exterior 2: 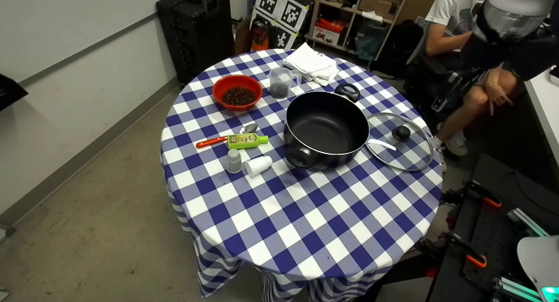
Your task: Pick the lid and cover the pot
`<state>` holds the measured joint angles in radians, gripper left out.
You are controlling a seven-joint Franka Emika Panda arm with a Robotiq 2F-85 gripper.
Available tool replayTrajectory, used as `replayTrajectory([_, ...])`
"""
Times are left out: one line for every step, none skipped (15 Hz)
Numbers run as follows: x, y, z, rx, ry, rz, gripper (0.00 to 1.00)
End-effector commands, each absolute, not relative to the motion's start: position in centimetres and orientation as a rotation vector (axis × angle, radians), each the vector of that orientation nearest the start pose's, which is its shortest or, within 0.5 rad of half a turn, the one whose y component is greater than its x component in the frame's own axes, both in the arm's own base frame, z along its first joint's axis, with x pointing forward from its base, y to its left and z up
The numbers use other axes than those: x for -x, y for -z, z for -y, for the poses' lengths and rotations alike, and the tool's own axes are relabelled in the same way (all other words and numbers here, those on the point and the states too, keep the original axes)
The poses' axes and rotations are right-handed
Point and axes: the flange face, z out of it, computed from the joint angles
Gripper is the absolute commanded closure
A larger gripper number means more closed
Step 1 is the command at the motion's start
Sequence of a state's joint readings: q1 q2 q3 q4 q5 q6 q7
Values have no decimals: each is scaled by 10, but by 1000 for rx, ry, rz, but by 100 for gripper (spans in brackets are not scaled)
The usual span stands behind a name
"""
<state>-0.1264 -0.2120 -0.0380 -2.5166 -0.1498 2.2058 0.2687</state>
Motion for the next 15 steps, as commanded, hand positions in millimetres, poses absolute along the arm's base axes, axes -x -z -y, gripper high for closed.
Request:
replayTrajectory([-445,-317,77,3220,-263,-693,0])
replayTrajectory([-448,-309,78,3212,-294,-712,0])
replayTrajectory([-452,-301,79,3198,-330,-715,0])
replayTrajectory([-454,-295,81,3183,-358,-719,0])
replayTrajectory([-458,-285,85,3149,-399,-717,0])
replayTrajectory([-460,-277,89,3129,-431,-727,0])
replayTrajectory([-463,-269,93,3105,-455,-730,0])
replayTrajectory([-467,-262,96,3084,-468,-723,0])
replayTrajectory([-469,-256,101,3064,-482,-727,0])
replayTrajectory([-471,-251,109,3042,-493,-734,0])
replayTrajectory([-473,-245,116,3026,-504,-743,0])
replayTrajectory([-474,-240,123,3008,-514,-748,0])
replayTrajectory([-474,-233,129,2983,-527,-755,0])
replayTrajectory([-475,-227,134,2972,-539,-750,0])
replayTrajectory([-475,-221,139,2955,-550,-740,0])
